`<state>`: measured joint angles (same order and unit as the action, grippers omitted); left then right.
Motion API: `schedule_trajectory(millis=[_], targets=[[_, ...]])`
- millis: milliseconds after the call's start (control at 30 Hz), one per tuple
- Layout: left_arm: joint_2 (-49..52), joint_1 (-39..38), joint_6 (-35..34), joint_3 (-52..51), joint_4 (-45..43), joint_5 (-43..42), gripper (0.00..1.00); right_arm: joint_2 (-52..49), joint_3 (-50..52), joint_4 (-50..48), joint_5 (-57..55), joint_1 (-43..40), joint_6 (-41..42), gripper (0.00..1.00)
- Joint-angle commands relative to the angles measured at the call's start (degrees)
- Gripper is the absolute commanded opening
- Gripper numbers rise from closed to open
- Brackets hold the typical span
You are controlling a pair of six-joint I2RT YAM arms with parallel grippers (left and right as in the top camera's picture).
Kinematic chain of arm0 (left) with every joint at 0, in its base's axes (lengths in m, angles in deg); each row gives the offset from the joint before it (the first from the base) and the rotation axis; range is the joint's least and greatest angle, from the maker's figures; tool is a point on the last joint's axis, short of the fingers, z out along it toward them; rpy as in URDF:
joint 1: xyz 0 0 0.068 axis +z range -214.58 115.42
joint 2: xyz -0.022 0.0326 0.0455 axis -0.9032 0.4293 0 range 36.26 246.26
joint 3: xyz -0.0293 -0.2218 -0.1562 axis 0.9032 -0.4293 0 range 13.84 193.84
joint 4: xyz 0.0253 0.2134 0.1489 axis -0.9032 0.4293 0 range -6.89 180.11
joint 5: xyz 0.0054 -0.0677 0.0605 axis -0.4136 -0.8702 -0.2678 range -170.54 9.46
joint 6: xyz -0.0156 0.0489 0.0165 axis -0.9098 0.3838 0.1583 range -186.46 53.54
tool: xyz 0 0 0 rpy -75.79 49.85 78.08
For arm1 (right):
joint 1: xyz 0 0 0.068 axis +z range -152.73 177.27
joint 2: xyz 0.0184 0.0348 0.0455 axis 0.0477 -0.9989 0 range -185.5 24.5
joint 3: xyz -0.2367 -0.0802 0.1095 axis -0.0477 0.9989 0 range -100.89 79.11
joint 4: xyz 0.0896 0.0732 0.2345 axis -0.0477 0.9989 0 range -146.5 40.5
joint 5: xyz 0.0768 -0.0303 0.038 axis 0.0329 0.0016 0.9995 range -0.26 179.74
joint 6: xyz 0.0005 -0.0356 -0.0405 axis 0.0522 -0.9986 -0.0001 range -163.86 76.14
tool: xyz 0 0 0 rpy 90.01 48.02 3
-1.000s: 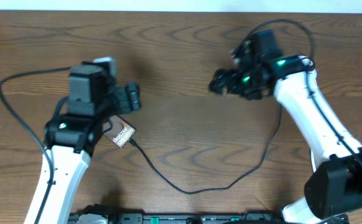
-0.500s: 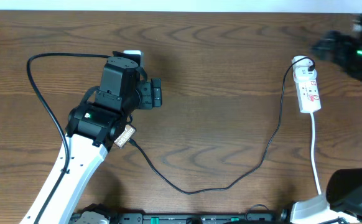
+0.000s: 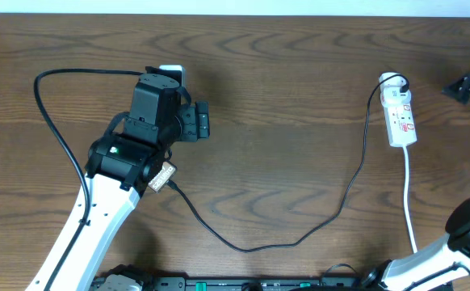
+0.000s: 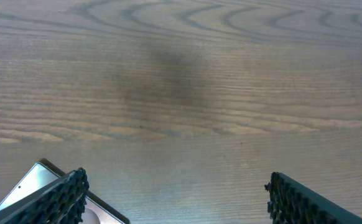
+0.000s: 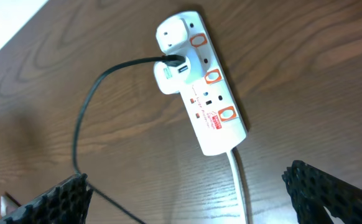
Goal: Plug charger to phone and switch on socket
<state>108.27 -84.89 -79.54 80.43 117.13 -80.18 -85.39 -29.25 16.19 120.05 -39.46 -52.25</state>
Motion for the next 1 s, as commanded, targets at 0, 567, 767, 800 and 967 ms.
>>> schedule_trajectory(millis=[0, 567, 767, 800, 967], targets=[[0.22, -0.13, 0.35, 0.98, -0.15, 0.76, 0.90, -1.60, -0.70, -0.57, 2.19, 0.07, 0.04, 0.99], [0.22, -0.13, 0.37, 0.98, 0.66, 0.76, 0.90, -3.74, -0.61, -3.08, 2.19, 1.97, -1.81, 0.99], [0.22, -0.13, 0.37, 0.98, 0.66, 0.79, 0.90, -4.63, -0.61, -5.42, 2.19, 3.45, -1.97, 0.99], [0.22, -0.13, 0.37, 0.98, 0.66, 0.76, 0.90, -5.09, -0.61, -5.57, 2.21, 3.50, -1.92, 0.99], [0.22, -0.13, 0.37, 0.98, 0.63, 0.76, 0.90, -9.46, -0.61, -6.05, 2.23, 3.74, -1.92, 0.99]])
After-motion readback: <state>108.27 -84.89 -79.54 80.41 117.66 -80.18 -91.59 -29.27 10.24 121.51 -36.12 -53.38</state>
